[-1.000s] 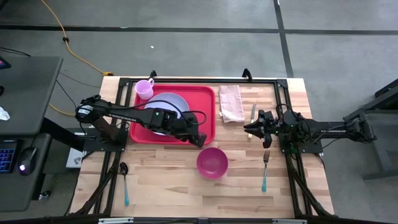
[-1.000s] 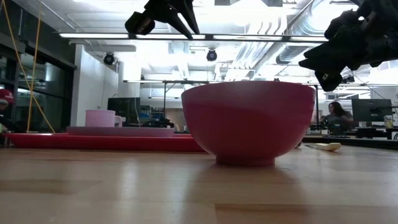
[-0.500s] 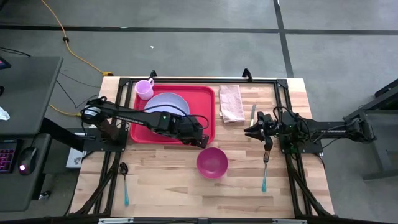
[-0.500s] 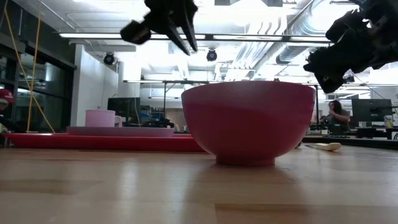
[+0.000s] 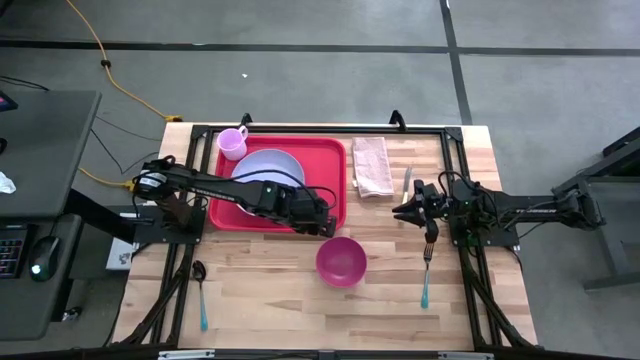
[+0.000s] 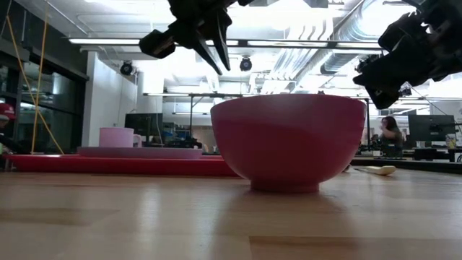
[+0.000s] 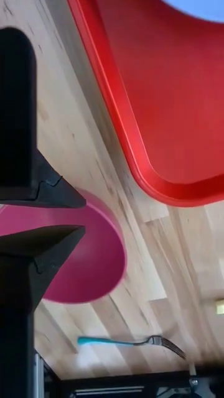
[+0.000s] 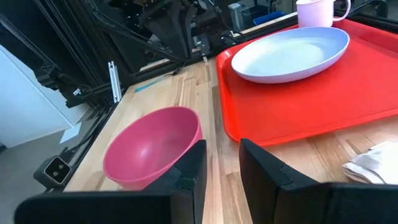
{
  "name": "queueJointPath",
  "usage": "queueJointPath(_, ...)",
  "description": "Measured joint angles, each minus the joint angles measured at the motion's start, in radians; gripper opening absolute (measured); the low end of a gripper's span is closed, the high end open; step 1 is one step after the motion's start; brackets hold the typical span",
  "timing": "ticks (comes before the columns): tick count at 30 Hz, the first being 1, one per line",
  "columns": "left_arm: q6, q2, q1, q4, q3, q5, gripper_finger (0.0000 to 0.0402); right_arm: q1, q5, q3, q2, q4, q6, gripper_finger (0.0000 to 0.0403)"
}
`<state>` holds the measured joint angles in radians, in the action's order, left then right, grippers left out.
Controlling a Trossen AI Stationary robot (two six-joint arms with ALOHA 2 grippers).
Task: Set up tray
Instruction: Put the red bowl on top of the purple plate on the red serving tray
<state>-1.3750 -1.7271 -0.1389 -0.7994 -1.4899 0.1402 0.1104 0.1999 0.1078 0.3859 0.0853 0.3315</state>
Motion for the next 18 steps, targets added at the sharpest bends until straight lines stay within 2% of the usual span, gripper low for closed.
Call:
queueJointPath(14,-0.047,0.000,0.001,-0.003,0.000,0.000,0.0084,0.000,0.035,0.000,0.000,0.000,-0.004,0.0073)
queueJointPath(18,-0.047,0.000,0.001,-0.003,0.000,0.001,0.0106,0.000,0.039,0.000,0.000,0.000,-0.004,0.0073)
